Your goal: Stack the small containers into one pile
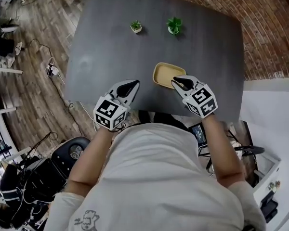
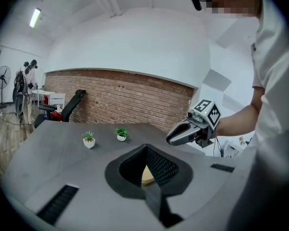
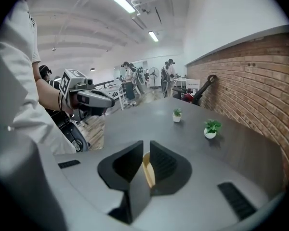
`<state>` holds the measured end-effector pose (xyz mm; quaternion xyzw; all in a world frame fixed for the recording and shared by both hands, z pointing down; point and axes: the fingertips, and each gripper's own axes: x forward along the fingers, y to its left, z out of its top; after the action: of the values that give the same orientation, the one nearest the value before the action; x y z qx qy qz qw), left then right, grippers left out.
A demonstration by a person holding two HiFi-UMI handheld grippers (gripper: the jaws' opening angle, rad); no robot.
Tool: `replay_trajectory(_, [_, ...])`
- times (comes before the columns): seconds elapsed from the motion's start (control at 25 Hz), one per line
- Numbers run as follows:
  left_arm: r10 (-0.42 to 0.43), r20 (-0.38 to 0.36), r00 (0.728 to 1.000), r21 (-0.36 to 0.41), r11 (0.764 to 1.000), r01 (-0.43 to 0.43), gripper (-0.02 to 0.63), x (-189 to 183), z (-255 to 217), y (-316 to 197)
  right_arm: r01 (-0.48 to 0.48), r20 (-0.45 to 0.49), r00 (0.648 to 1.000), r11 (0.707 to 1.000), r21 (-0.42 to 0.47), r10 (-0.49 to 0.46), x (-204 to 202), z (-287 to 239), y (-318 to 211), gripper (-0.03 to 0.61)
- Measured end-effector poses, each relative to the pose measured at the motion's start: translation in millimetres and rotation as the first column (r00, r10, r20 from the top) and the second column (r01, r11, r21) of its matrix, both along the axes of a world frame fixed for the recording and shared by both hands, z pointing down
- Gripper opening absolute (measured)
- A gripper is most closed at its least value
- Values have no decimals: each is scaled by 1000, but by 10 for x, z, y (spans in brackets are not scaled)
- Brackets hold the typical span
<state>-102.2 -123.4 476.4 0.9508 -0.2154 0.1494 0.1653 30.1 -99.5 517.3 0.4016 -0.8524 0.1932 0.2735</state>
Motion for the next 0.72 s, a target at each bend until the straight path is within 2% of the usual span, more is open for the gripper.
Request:
replay_trajectory(0.36, [52,-50,997,43,998,-50,11,-53,-278,287,-116,37,993,986,121,112,-102,-449,404,32])
replay_trajectory(0.56, [61,-83,995,64,996,-56,11,-83,-452,363,-147,43,989,977,152,142,-105,-590,566,23])
replay_trajectory(0.72, [56,-90,994,88,995,-48,11,45,-556,565,-149,53,989,971,185,141,62,-715,772,8])
